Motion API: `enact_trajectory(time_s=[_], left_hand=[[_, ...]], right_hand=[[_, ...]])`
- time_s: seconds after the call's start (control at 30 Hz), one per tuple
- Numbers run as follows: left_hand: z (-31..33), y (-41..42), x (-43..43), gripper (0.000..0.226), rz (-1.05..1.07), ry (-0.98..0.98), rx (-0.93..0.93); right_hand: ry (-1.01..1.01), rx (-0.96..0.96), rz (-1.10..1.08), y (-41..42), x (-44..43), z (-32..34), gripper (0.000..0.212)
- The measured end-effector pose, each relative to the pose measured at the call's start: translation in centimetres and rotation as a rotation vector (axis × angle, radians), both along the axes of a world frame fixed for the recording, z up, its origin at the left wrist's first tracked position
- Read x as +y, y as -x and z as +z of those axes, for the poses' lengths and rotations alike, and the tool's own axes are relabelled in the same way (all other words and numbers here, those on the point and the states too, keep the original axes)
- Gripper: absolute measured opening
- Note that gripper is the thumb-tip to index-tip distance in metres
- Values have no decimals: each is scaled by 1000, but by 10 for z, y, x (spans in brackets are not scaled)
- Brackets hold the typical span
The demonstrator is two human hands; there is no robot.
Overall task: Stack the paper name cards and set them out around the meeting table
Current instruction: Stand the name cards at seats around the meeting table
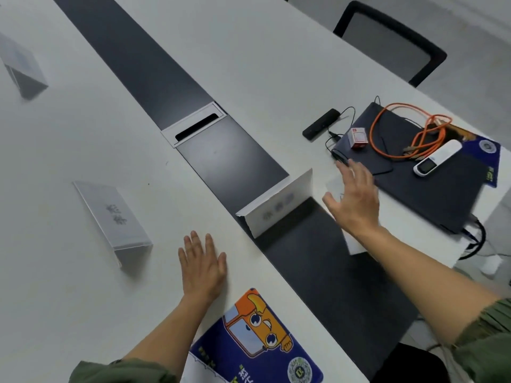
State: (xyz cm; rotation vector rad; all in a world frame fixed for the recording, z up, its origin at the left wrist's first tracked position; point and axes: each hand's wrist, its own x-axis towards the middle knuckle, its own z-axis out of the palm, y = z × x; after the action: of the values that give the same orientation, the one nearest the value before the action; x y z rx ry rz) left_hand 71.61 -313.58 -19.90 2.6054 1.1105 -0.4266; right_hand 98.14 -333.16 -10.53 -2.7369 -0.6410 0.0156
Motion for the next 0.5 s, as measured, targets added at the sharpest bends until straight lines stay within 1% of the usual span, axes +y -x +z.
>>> enact_trajectory(time_s=[0.03,0.07,0.13,0.17,0.27,0.33,0.4,0.5], left_hand=[[0,-6,4,62,-17,-11,-33],[0,-12,10,60,-15,-20,-65],[-2,-29,20,57,49,-23,-116],[-4,-40,24,57,95,-16,-128],[-8,-62,29,56,223,-9,-126],[-13,-68,25,57,257,-36,-111],[-19,-68,19,58,273,-64,-119],[-24,-68,16,59,276,-81,-123]], right_hand=[[51,38,-101,-5,-18,2,74],[117,122,-178,-9,-31,2,74],[244,315,-242,-14,-52,0,62],[266,359,-230,-17,-58,-2,55],[235,317,-156,-29,-53,-5,48],[206,303,-103,-39,-38,-5,46],[183,311,-71,-54,-17,-8,48],[211,289,-34,-80,17,-7,54]])
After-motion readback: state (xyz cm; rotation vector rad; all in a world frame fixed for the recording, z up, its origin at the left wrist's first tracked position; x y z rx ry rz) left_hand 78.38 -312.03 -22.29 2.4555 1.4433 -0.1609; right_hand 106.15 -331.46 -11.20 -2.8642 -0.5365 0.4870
